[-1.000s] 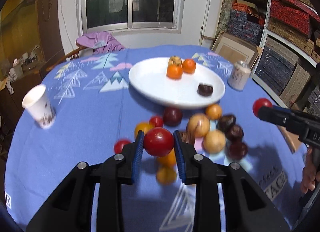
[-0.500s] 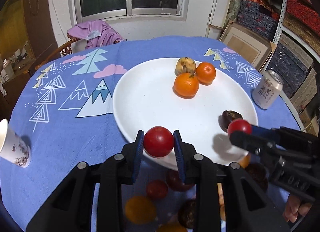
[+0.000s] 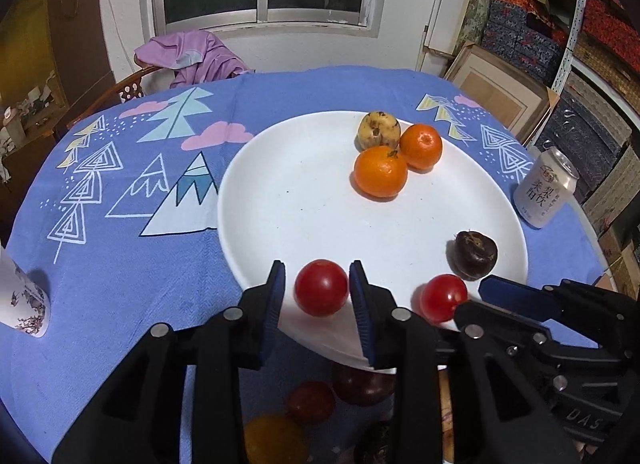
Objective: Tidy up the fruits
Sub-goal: 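Lower both tomatoes onto the white plate and open both grippers, then grasp an orange-yellow round fruit from the pile with the right gripper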
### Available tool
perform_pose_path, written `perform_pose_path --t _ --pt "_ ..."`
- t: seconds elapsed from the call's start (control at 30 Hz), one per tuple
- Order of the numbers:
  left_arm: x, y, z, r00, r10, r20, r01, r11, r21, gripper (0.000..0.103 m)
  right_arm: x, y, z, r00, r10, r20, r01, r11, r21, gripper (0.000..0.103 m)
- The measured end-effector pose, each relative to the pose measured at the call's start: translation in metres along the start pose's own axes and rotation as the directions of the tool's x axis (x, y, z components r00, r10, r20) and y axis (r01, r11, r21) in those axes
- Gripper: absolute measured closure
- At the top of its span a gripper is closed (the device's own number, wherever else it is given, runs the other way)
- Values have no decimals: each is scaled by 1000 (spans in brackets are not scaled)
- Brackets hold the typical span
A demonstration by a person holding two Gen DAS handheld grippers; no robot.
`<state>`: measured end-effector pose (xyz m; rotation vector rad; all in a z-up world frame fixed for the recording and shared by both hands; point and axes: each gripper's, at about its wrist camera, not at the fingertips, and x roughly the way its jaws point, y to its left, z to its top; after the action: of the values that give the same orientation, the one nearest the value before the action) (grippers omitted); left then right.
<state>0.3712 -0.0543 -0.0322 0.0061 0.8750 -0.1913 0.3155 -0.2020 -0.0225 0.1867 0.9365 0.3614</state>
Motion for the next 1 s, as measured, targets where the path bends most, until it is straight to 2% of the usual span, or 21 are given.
perform_pose_path --t 0.13,0.17,0.33,0.37,0.43,0.57,0.7,0.77,0.87,1.0 --pt "-32 10 -7 999 12 42 -11 1000 -26 63 -28 4 -1 998 29 49 -29 1000 -8 67" --pt "-40 13 -10 999 16 50 -14 999 -33 59 -35 4 -3 998 34 59 -33 999 -11 67" --pt "-75 33 -42 996 40 85 -34 996 -78 56 -56 -3 -19 996 31 78 -31 1000 1 65" --pt "-79 37 -51 995 45 84 -38 995 -88 52 -56 -5 -22 997 24 72 -25 1000 4 65" --pt "-83 45 -71 995 54 84 -44 992 -116 44 -54 -12 -30 999 8 42 -8 1000 10 65" --pt "-81 56 -95 996 64 66 -54 988 -146 44 -39 -21 -41 999 -44 -17 44 999 -1 65" --pt "-82 62 -98 995 62 73 -49 985 -164 44 -16 -22 -41 995 -68 -70 67 998 -20 65" --pt "-79 64 -98 996 51 67 -39 985 -166 44 -7 -20 -38 993 -86 -79 83 996 -35 64" --pt "-73 61 -99 998 44 48 -37 988 -150 44 3 -19 -35 990 -116 -79 112 992 -52 56" --pt "-71 57 -100 998 37 44 -31 990 -135 44 16 -22 -37 986 -139 -97 132 989 -66 56"
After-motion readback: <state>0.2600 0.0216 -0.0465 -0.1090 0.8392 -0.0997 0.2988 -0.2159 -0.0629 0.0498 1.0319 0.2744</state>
